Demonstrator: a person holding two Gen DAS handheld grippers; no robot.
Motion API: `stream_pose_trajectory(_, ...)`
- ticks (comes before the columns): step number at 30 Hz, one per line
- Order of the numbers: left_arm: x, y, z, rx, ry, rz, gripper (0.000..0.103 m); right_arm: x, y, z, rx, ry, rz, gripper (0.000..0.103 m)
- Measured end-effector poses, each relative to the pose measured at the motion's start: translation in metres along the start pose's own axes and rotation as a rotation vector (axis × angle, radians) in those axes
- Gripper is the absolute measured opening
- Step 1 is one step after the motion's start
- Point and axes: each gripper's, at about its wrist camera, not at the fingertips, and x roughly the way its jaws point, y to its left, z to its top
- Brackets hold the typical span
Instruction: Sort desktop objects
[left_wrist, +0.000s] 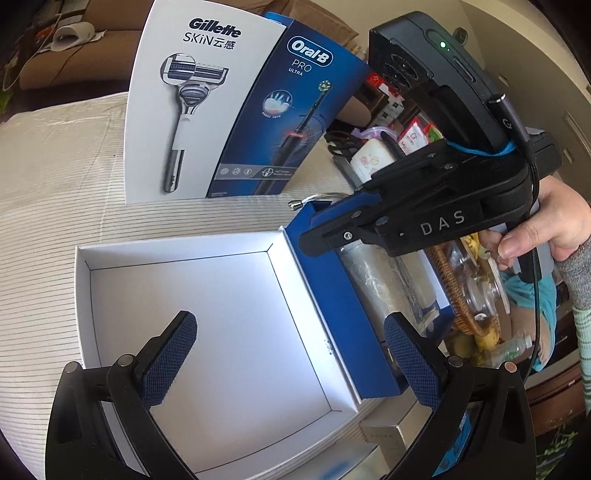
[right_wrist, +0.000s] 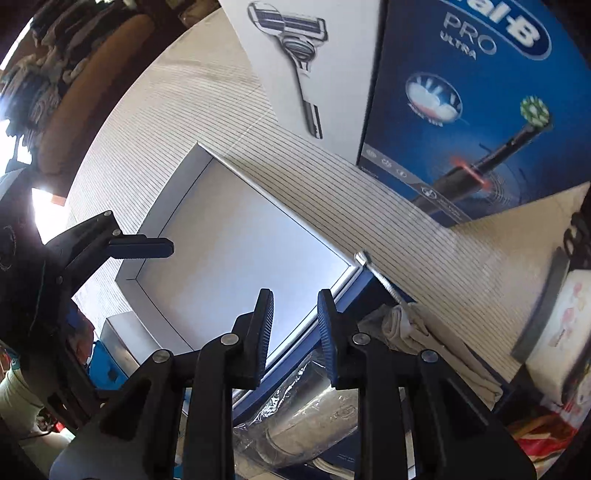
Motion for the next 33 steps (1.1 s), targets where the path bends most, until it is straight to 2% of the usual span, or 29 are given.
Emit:
stream_pose_trajectory(3, -0.001, 0.004, 0.013, -0.002, -0.023, 0.015, 0.103, -0.001, -0.002, -0.003, -0.016, 0.014, 0.013, 0.023)
stream_pose_trajectory(7, 0.002, 0.015, 0.040, -0.032, -0.070, 0.012, 0.103, -0.034, -0.014, 0.004, -0.030, -0.100, -0.004, 0.024)
stream_pose_trajectory(10, 0.023, 0.012, 0.058, 0.041, -0.046, -0.004, 0.103, -0.053, -0.038, 0.006, 0.022, -0.164, -0.041, 0.024)
stream_pose_trajectory(12, 0.038, 0.016, 0.070, 0.041, -0.019, -0.066, 0.103, -0.065, -0.053, -0.005, 0.040, -0.193, -0.035, 0.025)
stream_pose_trajectory(14, 0.047, 0.018, 0.081, 0.048, -0.024, -0.170, 0.103, -0.074, -0.068, -0.021, 0.068, -0.220, -0.009, 0.030)
stream_pose_trajectory(17, 0.056, 0.007, 0.096, 0.124, -0.003, -0.318, 0.103, -0.078, -0.089, -0.052, 0.114, -0.246, 0.075, 0.035)
stream_pose_trajectory(18, 0.059, 0.001, 0.100, 0.163, 0.009, -0.340, 0.103, -0.077, -0.094, -0.062, 0.118, -0.247, 0.088, 0.035)
stream_pose_trajectory(20, 0.068, -0.013, 0.107, 0.248, 0.046, -0.365, 0.103, -0.070, -0.105, -0.080, 0.131, -0.246, 0.106, 0.035)
stream_pose_trajectory(23, 0.085, -0.025, 0.116, 0.309, 0.111, -0.392, 0.103, -0.062, -0.127, -0.107, 0.184, -0.281, 0.168, 0.035)
stream_pose_trajectory(27, 0.100, -0.024, 0.129, 0.315, 0.134, -0.437, 0.103, -0.058, -0.140, -0.127, 0.194, -0.317, 0.228, 0.037)
stream_pose_trajectory(29, 0.106, -0.024, 0.130, 0.331, 0.148, -0.447, 0.103, -0.057, -0.143, -0.132, 0.185, -0.329, 0.231, 0.037)
stream_pose_trajectory(33, 0.117, -0.025, 0.125, 0.335, 0.195, -0.523, 0.103, -0.051, -0.151, -0.134, 0.198, -0.345, 0.244, 0.037)
